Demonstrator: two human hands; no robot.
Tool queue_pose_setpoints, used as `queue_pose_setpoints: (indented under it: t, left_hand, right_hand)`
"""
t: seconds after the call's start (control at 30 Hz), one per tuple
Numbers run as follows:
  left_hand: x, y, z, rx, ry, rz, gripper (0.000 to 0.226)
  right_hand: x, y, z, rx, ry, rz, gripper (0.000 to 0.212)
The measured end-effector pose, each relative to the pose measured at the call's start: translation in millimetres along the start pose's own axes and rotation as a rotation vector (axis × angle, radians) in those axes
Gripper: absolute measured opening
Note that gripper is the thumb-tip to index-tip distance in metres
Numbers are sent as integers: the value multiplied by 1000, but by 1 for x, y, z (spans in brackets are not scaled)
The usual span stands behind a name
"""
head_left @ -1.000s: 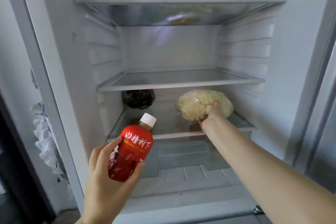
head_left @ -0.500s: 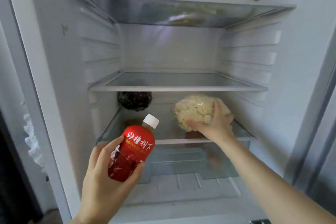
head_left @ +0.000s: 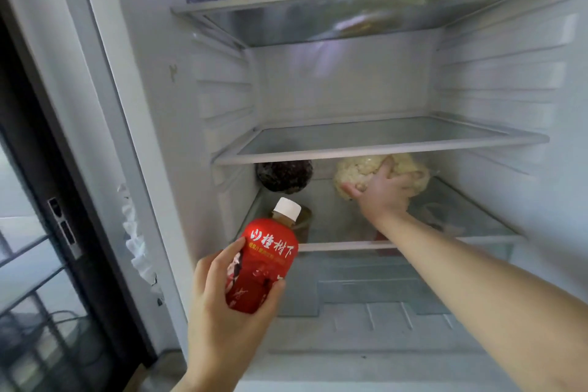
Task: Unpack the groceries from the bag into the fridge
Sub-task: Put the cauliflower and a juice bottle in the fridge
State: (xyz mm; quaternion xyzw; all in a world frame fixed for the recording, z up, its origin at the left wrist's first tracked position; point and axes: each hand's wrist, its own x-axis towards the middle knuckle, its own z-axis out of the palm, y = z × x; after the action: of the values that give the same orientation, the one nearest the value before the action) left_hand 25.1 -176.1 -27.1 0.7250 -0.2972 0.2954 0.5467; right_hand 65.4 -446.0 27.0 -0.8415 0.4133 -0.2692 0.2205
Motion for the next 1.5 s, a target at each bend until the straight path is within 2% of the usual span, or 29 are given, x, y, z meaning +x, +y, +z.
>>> queue_pose_setpoints:
  t: [0.13, 0.23, 0.3, 0.4, 0.47, 0.53, 0.63, 0.7, 0.73, 0.77, 0.8, 0.87, 0.93, 1.03, 1.13, 1.27, 1.37, 1.4, 1.47, 1.5]
  left_hand:
    - [-5, 7, 0, -43, -22, -55, 61]
    - [-4, 12, 0, -62, -10, -34, 58]
    - [-2, 19, 4, -116, 13, -73, 57]
    - [6, 36, 12, -254, 27, -119, 61]
    - [13, 51, 18, -297, 13, -58, 61]
    - [23, 66, 26, -324, -30, 13, 61]
    - [49, 83, 30, -408, -205, 76, 63]
    - [75, 85, 22, -374, -432, 238, 60]
    - [90, 82, 17, -247, -496, 349, 54]
    - [106, 75, 13, -94, -502, 432, 54]
    - [121, 68, 12, 60, -450, 453, 65]
    - [148, 61, 13, 332, -331, 361, 84]
    - [165, 55, 22, 572, -328, 309, 93]
    - [173, 39, 31, 723, -395, 270, 85]
    - [165, 31, 36, 823, -328, 322, 79]
    - [165, 31, 36, 839, -354, 286, 43]
    - [168, 29, 36, 811, -338, 319, 37]
    - [168, 29, 36, 792, -327, 325, 38]
    - [168, 31, 35, 775, -297, 336, 44]
    - [169, 32, 35, 773, -286, 361, 51]
  right_hand:
    - [-12, 3, -8, -69, -25, 59, 104]
    - [-44, -5, -35, 172, 9, -19, 89]
    - [-80, -9, -57, 455, -135, -131, 73]
    - [-142, -18, -96, 802, -510, -270, 54]
    - [-155, -23, -109, 911, -655, -331, 64]
    - [-152, -27, -115, 984, -633, -345, 56]
    - [-137, -29, -127, 1073, -407, -332, 39]
    - [-128, -28, -140, 1059, -231, -383, 43]
    - [-121, -29, -147, 1033, -148, -411, 46]
    - [-115, -30, -155, 1012, -77, -435, 50]
    - [-108, -33, -162, 998, -20, -450, 53]
    - [-89, -41, -171, 968, 50, -468, 58]
    - [-68, -54, -172, 866, 72, -474, 63]
    - [-35, -70, -156, 696, -9, -398, 63]
    - [1, -80, -128, 583, -61, -315, 61]
    - [36, -106, -93, 430, -173, -359, 79]
    - [53, -131, -87, 348, -387, -387, 112]
    - [60, -137, -86, 327, -450, -388, 107]
    - [68, -148, -81, 340, -516, -366, 75]
    - [74, -153, -74, 353, -503, -356, 72]
